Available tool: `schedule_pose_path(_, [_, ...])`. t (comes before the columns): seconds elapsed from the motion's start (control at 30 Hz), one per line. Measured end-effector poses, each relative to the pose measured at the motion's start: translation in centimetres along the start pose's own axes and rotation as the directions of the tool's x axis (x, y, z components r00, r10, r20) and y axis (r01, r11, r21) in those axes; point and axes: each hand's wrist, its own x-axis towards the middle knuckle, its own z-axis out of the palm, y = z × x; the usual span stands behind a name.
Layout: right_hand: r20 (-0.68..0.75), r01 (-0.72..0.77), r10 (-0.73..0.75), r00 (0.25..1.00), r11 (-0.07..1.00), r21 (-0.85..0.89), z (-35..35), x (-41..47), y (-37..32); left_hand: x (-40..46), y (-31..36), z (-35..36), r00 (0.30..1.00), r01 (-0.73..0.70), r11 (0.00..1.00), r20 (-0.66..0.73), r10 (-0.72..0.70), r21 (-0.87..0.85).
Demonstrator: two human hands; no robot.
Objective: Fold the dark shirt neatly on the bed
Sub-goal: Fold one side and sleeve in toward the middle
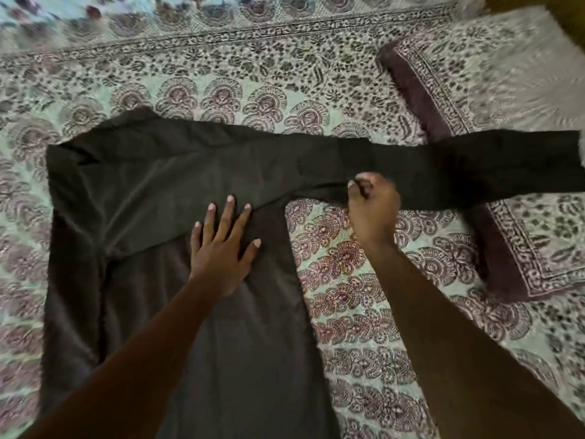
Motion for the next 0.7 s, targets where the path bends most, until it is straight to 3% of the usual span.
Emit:
schedule_pose_path(0.13, [-0.016,-0.222,0.225,0.974,0.941,-0.256,1.4,3.7,-1.3,0.1,-0.2,0.5,1.0,-0.001,1.0,0.0,0.001,0.021])
schedule_pose_path(0.23, [-0.034,-0.342,0.349,0.936,0.888,-0.306,1.9,6.1,-2.4,0.2,-0.2,0.6,1.0,0.002,1.0,0.0,-0.002,0.026])
schedule_pose_path(0.33, [0.015,-0.433,0.434,0.901,0.899,-0.063,2.5,7.4,-2.1,0.2,-0.2,0.7,1.0,-0.007,0.999,-0.003,0.007,0.035])
schedule_pose_path(0.43, [0.121,-0.425,0.41,0.904,0.889,0.167,2.8,6.2,-2.1,0.2,-0.3,0.5,1.0,-0.011,1.0,0.002,0.011,0.029])
schedule_pose_path(0.57, [0.298,-0.357,0.234,0.926,0.8,0.482,2.0,1.6,-5.0,0.3,-0.4,-0.4,0.996,0.002,1.0,0.084,0.0,-0.025])
schedule_pose_path(0.7, [0.483,-0.388,-0.018,0.875,0.57,0.724,0.9,-3.5,-9.6,0.6,-0.8,-2.8,0.983,-0.016,0.993,0.181,0.038,-0.12])
